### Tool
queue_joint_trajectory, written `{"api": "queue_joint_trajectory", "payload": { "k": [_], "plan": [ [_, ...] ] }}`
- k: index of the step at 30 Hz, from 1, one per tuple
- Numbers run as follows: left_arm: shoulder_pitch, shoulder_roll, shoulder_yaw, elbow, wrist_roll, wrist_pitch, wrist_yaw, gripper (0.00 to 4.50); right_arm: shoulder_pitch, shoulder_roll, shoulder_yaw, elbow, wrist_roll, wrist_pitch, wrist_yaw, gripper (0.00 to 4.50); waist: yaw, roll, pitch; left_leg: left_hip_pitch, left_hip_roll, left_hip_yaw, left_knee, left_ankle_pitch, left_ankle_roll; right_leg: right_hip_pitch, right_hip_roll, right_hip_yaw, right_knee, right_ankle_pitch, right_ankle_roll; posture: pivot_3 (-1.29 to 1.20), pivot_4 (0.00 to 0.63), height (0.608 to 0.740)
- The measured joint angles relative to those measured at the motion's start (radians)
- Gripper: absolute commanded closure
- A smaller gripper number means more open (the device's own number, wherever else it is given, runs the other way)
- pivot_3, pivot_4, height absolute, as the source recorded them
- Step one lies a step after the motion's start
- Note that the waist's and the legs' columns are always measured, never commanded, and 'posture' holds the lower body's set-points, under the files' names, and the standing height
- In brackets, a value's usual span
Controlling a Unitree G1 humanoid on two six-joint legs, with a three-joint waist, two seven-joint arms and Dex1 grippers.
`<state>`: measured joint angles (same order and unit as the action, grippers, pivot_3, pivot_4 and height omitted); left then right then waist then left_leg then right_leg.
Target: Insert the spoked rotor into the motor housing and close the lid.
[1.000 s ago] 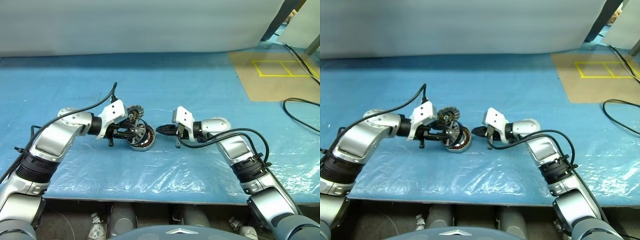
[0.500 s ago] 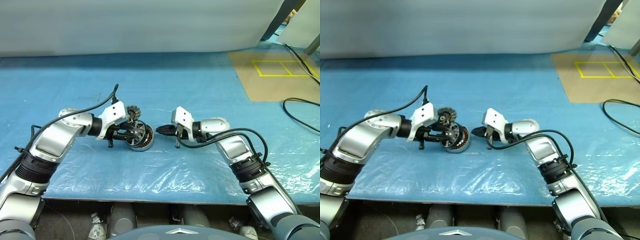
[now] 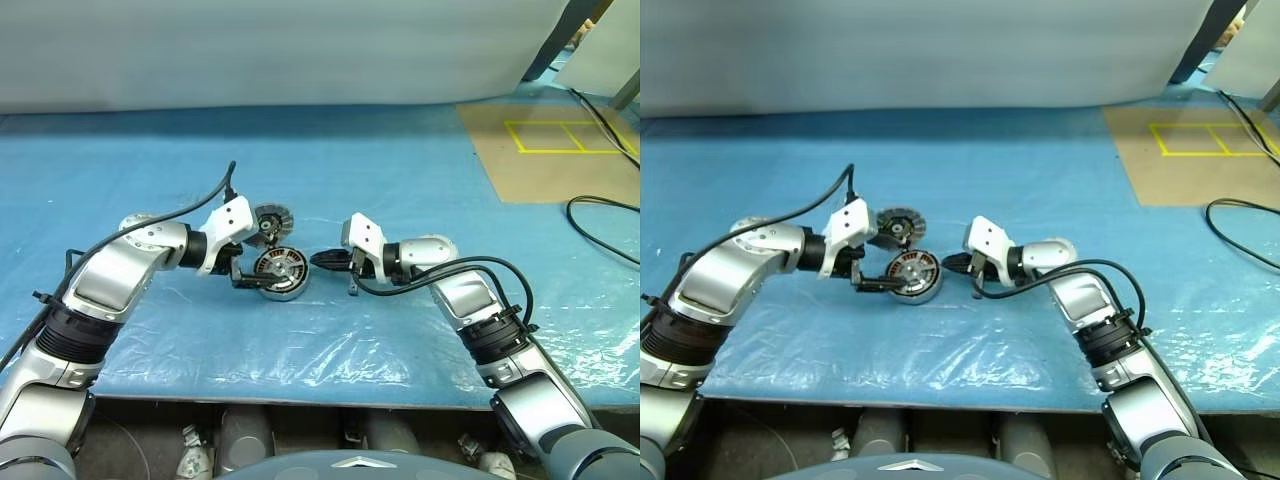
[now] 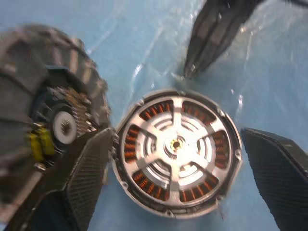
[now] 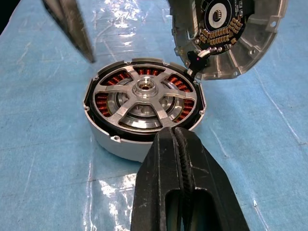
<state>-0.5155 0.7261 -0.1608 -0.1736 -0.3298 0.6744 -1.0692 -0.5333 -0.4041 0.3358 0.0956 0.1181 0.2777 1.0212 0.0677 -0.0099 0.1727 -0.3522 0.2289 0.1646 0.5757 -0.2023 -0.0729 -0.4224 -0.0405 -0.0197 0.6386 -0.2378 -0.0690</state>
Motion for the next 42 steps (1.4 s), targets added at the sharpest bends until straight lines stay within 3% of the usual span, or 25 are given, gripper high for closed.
{"api": "queue_joint_trajectory", "payload": {
  "k": [2, 9, 15, 23, 29, 42],
  "plan": [
    [0.0, -0.035, 0.041, -0.003, -0.036, 0.011, 0.025, 0.02, 0.0, 0.003, -0.001, 0.001, 0.0, -0.003, -0.003, 4.5, 0.0, 0.0, 0.0, 0.0, 0.0, 0.0, 0.0, 0.0, 0.0, 0.0, 0.0, 0.0, 0.0, 0.0, 0.0, 0.0, 0.15, 0.74],
    [0.131, -0.113, 0.127, -0.098, -0.12, 0.031, 0.116, 2.39, 0.0, 0.007, -0.027, 0.001, 0.003, -0.01, -0.025, 4.5, -0.001, 0.0, 0.0, -0.001, 0.0, -0.001, -0.001, 0.0, 0.0, 0.0, 0.0, 0.0, -0.001, 0.0, 0.0, 0.0, 0.15, 0.74],
    [0.241, -0.191, 0.117, -0.117, -0.084, -0.022, 0.235, 4.48, -0.001, 0.011, -0.057, 0.001, 0.006, -0.021, -0.036, 4.5, 0.0, 0.0, 0.0, -0.001, -0.001, -0.001, 0.0, 0.0, 0.001, 0.0, 0.0, 0.0, -0.003, 0.0, 0.0, 0.0, 0.15, 0.74],
    [0.291, -0.254, 0.042, -0.068, 0.002, -0.106, 0.316, 4.48, -0.001, 0.012, -0.058, 0.001, 0.006, -0.021, -0.035, 4.5, -0.001, 0.0, 0.0, -0.001, 0.0, -0.001, 0.0, 0.0, 0.001, 0.0, 0.0, 0.0, -0.004, 0.0, 0.0, 0.0, 0.15, 0.74],
    [0.326, -0.241, 0.001, -0.066, 0.05, -0.178, 0.323, 4.48, -0.002, 0.014, -0.058, 0.001, 0.006, -0.022, -0.036, 4.5, -0.002, 0.001, -0.001, 0.001, 0.0, -0.001, -0.001, 0.0, 0.001, 0.002, 0.0, 0.0, -0.004, 0.0, 0.001, 0.0, 0.15, 0.74],
    [0.409, -0.318, 0.094, -0.044, -0.048, -0.228, 0.353, 4.48, -0.004, 0.021, -0.058, 0.003, 0.006, -0.03, -0.04, 4.5, -0.002, 0.004, -0.002, 0.001, -0.001, 0.0, -0.001, 0.0, 0.001, 0.002, 0.0, 0.001, -0.004, -0.001, 0.001, 0.0, 0.15, 0.74]
  ]
}}
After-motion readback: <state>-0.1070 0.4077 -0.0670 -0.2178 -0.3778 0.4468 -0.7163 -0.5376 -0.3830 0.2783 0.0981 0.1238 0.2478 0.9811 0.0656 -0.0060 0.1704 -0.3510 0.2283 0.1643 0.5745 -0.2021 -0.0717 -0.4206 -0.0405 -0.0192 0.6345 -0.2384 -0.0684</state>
